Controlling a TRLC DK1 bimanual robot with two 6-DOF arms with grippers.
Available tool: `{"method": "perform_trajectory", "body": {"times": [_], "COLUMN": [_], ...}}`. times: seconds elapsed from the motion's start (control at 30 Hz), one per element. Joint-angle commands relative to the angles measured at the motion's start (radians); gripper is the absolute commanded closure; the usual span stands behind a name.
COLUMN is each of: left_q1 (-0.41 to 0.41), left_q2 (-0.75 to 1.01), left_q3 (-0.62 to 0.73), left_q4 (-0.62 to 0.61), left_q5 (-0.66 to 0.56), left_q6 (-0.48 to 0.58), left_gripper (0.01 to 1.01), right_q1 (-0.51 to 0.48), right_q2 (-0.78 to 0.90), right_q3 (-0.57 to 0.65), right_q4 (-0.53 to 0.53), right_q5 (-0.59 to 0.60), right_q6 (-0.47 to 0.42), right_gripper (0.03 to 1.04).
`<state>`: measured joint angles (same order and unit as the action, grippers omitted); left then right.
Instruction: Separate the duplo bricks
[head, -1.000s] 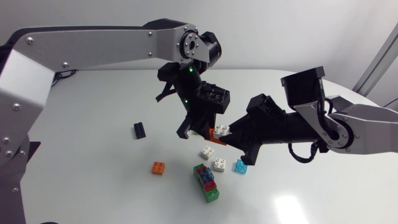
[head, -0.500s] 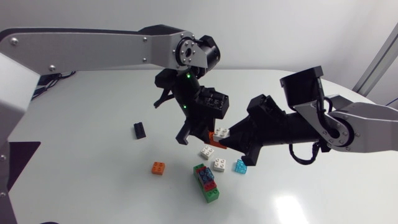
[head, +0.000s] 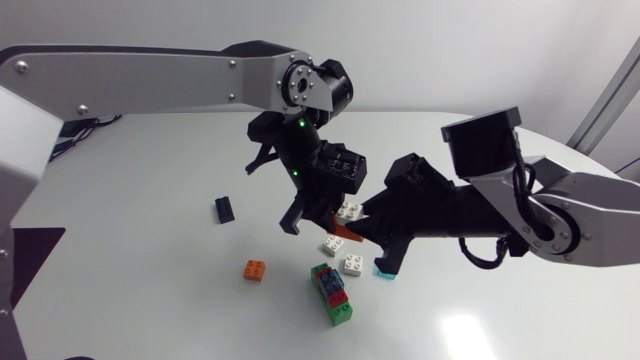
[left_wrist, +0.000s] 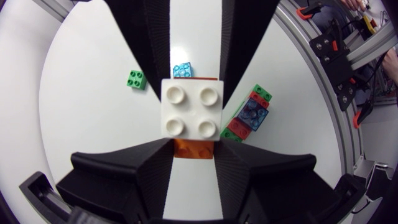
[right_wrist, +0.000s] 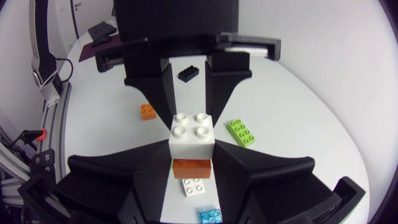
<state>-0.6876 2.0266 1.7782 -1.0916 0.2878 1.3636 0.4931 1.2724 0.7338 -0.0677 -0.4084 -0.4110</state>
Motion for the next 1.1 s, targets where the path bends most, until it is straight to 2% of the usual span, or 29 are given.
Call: {"method": "perform_trajectory", "body": {"times": [0.0, 0.2, 0.37, 0.53, 0.67, 0.87, 1.07], "left_q1": [0.003, 0.023, 0.071, 0.14, 0.204, 0.28, 0.301], "left_q2": [-0.025, -0.037, -0.043, -0.043, -0.032, 0.053, 0.11], "left_q3": [-0.002, -0.019, -0.036, -0.072, -0.163, -0.178, -0.194], "left_q4": [-0.002, 0.007, 0.025, 0.044, 0.139, 0.206, 0.257], "left_q5": [0.017, 0.017, 0.01, -0.055, -0.157, -0.242, -0.286], "left_q6": [0.002, 0.008, 0.022, 0.06, 0.104, 0.132, 0.138], "left_gripper": [0.808, 0.808, 0.808, 0.808, 0.808, 0.808, 0.807], "right_q1": [0.013, -0.024, -0.108, -0.197, -0.248, -0.266, -0.263], "right_q2": [-0.028, -0.03, -0.036, -0.033, -0.008, 0.065, 0.163], "right_q3": [-0.011, -0.019, -0.034, -0.053, -0.06, -0.047, -0.024], "right_q4": [0.017, 0.017, 0.014, 0.011, 0.011, 0.042, 0.074], "right_q5": [-0.001, -0.012, -0.053, -0.089, -0.107, -0.11, -0.102], "right_q6": [0.005, 0.0, -0.02, -0.058, -0.088, -0.104, -0.121], "right_gripper": [0.71, 0.71, 0.71, 0.71, 0.71, 0.71, 0.71]}}
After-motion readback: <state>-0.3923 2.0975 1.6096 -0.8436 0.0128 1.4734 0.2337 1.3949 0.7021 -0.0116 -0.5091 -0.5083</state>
